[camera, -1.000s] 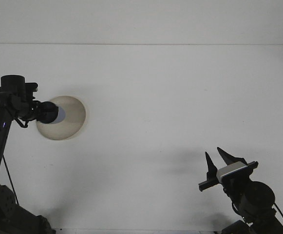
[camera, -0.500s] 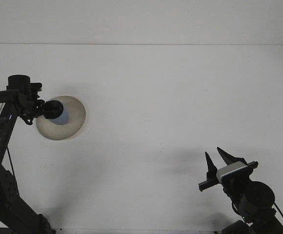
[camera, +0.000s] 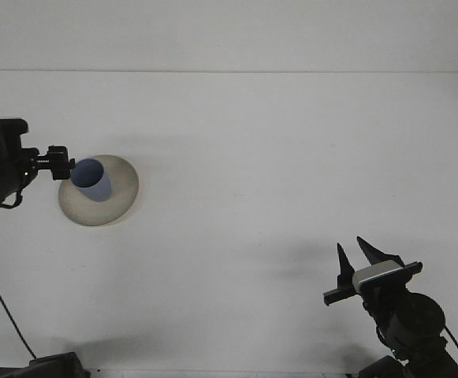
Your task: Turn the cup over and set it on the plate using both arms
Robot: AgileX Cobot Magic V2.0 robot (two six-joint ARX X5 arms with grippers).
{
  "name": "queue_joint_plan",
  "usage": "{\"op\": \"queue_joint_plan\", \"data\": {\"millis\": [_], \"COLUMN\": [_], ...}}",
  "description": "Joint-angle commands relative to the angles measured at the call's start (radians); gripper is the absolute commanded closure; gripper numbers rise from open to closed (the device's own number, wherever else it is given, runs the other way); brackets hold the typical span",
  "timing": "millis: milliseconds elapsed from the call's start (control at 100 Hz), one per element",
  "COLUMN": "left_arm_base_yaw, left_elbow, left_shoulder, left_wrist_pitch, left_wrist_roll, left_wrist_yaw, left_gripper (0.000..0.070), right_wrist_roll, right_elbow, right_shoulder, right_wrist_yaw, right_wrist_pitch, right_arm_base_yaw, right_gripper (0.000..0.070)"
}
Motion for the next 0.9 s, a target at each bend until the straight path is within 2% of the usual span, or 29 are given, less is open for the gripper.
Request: {"op": "queue_joint_plan", "data": {"millis": [0,40,140,300,360,390,420,430,610,770,890], "left_arm_base_yaw": [0.003,0.002,-0.005,-0.022,-0.023,-0.023,-0.023,-0.023,-0.023,-0.023,-0.023], "left_elbow": [0.024,0.023,-0.02,-0.288,-0.432,-0.509,-0.582,-0.607,-0.956,-1.018,-1.018], "left_shoulder": [-0.051,-0.091,-0.188,-0.386,-0.47,-0.514,-0.555,-0.569,-0.805,-0.919,-0.945], "left_wrist_pitch": [-0.014,-0.035,-0.052,0.101,0.197,0.251,0.301,0.32,0.612,0.657,0.679], "left_wrist_roll": [-0.023,-0.023,-0.018,-0.005,-0.003,-0.004,-0.004,-0.004,-0.024,-0.042,-0.05], "left_wrist_yaw": [0.041,0.068,0.097,0.096,0.097,0.097,0.096,0.096,0.096,0.079,0.079], "left_gripper": [0.0244,0.0263,0.0413,0.062,0.0696,0.0688,0.0688,0.0688,0.0688,0.0688,0.0688], "right_wrist_roll": [0.018,0.022,0.036,0.049,0.051,0.055,0.055,0.055,0.073,0.07,0.069], "right_elbow": [0.0,0.0,0.0,-0.009,-0.02,-0.027,-0.034,-0.037,-0.057,-0.057,-0.057], "right_shoulder": [0.004,0.004,0.004,0.003,0.003,0.003,0.003,0.004,0.004,0.004,0.003], "right_wrist_yaw": [0.018,0.027,0.051,0.115,0.141,0.149,0.15,0.15,0.171,0.249,0.249], "right_wrist_pitch": [0.013,0.017,0.033,0.087,0.125,0.145,0.169,0.179,0.285,0.332,0.341], "right_arm_base_yaw": [0.002,0.002,0.002,0.002,0.002,0.002,0.002,0.002,-0.004,-0.011,-0.011], "right_gripper": [0.0424,0.0424,0.0424,0.0426,0.0488,0.0573,0.0687,0.07,0.0696,0.0696,0.0696]}}
